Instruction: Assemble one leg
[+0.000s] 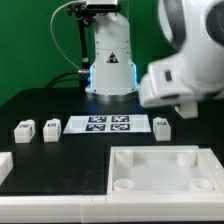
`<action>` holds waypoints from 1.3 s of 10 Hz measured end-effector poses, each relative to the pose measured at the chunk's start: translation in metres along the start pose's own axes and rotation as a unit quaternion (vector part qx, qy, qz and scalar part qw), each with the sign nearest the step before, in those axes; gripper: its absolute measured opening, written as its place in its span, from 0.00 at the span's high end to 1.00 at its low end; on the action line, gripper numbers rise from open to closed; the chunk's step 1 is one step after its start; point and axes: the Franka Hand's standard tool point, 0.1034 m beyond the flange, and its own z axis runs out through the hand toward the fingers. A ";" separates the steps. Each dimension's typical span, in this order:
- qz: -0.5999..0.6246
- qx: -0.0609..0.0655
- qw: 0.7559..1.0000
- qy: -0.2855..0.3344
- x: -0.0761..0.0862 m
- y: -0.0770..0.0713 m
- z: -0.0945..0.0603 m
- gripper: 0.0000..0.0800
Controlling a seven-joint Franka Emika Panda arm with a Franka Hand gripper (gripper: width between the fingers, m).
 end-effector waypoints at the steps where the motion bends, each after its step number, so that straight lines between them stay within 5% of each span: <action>1: -0.002 -0.004 1.000 -0.004 -0.011 -0.001 -0.007 0.64; 3: -0.001 0.000 0.996 0.093 0.009 -0.003 -0.012 0.64; 4: 0.000 -0.003 0.991 0.131 0.006 -0.001 -0.014 0.64; 6: -0.032 -0.010 0.966 0.258 0.036 0.020 -0.073 0.64; 8: -0.051 -0.015 0.941 0.334 0.040 0.038 -0.126 0.64; 9: -0.049 -0.016 0.912 0.406 0.049 0.037 -0.137 0.64; 10: -0.049 -0.021 0.901 0.430 0.045 0.038 -0.125 0.64; 13: -0.044 -0.022 0.829 0.557 0.052 0.043 -0.130 0.64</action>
Offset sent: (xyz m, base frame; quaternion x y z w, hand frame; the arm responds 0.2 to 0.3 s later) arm 0.0000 0.0000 0.0000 0.0000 0.1790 0.0000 0.9838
